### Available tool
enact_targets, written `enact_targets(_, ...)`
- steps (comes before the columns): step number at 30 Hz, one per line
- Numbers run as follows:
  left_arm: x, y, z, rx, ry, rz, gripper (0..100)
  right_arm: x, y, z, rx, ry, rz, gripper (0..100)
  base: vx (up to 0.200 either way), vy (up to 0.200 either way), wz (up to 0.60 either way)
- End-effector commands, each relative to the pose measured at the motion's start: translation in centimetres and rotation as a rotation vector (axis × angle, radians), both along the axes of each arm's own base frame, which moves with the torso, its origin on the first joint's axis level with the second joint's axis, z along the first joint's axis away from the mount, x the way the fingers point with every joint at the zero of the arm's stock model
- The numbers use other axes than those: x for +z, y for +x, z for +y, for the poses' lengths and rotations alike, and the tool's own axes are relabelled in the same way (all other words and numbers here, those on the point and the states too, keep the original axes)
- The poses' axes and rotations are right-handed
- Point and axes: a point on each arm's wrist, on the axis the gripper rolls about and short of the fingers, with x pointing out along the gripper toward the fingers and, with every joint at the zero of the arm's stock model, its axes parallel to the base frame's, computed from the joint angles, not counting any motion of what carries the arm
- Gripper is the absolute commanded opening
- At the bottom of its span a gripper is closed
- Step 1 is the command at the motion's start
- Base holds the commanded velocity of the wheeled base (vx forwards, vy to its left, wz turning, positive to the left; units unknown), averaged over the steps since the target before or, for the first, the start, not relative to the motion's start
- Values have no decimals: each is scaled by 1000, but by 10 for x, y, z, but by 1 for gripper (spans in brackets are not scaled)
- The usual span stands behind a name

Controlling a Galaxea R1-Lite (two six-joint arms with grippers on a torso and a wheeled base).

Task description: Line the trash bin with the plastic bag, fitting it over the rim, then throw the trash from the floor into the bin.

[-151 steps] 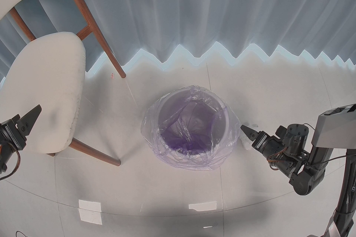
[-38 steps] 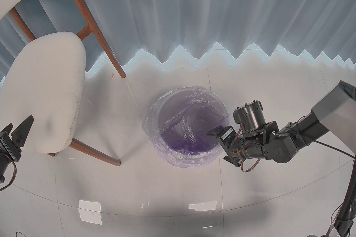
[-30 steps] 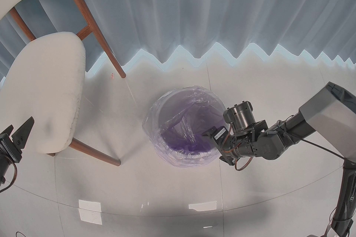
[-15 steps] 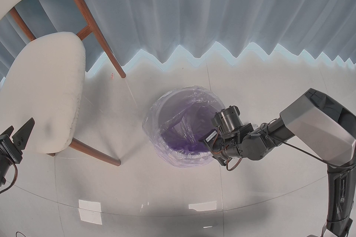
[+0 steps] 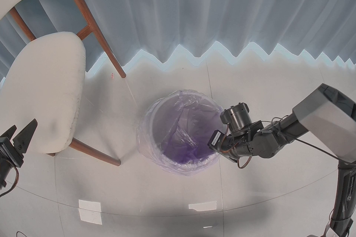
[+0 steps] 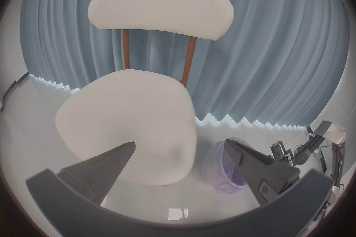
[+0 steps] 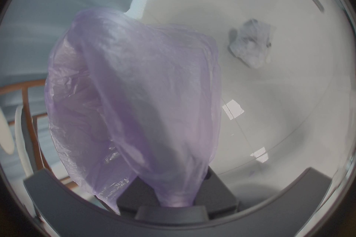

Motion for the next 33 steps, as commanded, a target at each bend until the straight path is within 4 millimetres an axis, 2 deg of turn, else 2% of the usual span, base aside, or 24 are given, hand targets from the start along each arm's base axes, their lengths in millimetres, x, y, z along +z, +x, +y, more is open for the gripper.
enact_targets(1, 4, -3, -10, -117, -3, -21, 100, 63, -28, -52, 193, -100, -129, 0, 0, 0, 0)
enact_targets(5, 6, -3, -14, -170, -3, -18, 100, 88, -59, -77, 328, -154, -151, 0, 0, 0, 0)
enact_targets(6, 5, -1, -17, -199, -3, -6, 100, 97, -75, -86, 390, -153, -163, 0, 0, 0, 0)
enact_targets(7, 6, -1, -18, -212, -2, -1, 100, 99, -80, -89, 410, -151, -167, 0, 0, 0, 0)
enact_targets(8, 7, 0, -22, -258, 0, 11, 100, 105, -96, -98, 469, -140, -186, 0, 0, 0, 0)
enact_targets(9, 7, 0, -22, -262, 0, 11, 100, 105, -97, -98, 476, -138, -187, 0, 0, 0, 0)
enact_targets(11, 14, 2, -30, -349, -3, 30, 100, 113, -120, -116, 544, -138, -238, 0, 0, 0, 0)
enact_targets(18, 21, 21, -58, -579, -120, 203, 100, 136, -156, -132, 637, -64, -364, 0, 0, 0, 0)
enact_targets(26, 7, 42, -77, -779, -233, 390, 100, 123, -184, -142, 706, -74, -401, 0, 0, 0, 0)
enact_targets(31, 24, 49, -81, -812, -452, 430, 100, 115, -191, -143, 714, -69, -396, 0, 0, 0, 0)
enact_targets(32, 24, 49, -81, -812, -452, 430, 100, 115, -191, -143, 714, -69, -396, 0, 0, 0, 0)
enact_targets(33, 30, 51, -83, -832, -544, 466, 100, 115, -191, -143, 713, -67, -396, 0, 0, 0, 0)
